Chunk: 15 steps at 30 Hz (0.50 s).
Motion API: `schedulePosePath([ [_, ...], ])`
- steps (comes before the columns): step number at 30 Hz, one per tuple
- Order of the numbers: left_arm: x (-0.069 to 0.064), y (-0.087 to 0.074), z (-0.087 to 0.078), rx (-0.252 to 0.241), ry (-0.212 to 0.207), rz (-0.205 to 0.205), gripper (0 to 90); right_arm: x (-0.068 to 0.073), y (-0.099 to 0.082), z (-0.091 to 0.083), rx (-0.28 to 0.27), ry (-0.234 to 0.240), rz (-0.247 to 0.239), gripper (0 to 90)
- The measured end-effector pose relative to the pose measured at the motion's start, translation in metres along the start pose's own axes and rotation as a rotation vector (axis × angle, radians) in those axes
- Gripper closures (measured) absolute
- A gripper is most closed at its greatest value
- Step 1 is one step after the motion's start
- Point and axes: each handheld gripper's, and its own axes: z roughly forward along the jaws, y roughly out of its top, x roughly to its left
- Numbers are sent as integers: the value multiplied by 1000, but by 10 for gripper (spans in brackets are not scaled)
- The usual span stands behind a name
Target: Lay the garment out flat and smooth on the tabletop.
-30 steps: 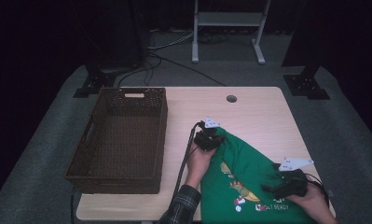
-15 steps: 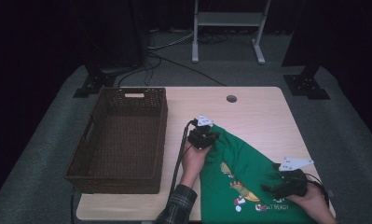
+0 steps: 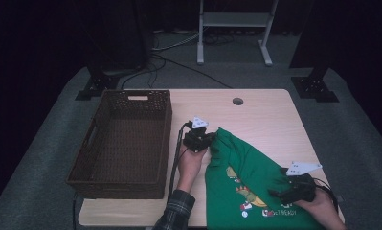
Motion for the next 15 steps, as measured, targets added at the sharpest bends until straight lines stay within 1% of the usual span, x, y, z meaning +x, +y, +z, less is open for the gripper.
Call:
schedulePosePath([
  [4,8,-3,-5,-1,20,-12,879,0,0,0,0,0,0,0],
  [6,12,-5,-7,0,37,-13,878,0,0,0,0,0,0,0],
  [11,24,-9,-13,-4,74,-35,878,0,0,0,0,0,0,0],
  [12,25,-10,-13,-1,85,-31,878,0,0,0,0,1,2,0],
  [15,28,-10,-15,14,137,-20,878,0,0,0,0,0,0,0],
])
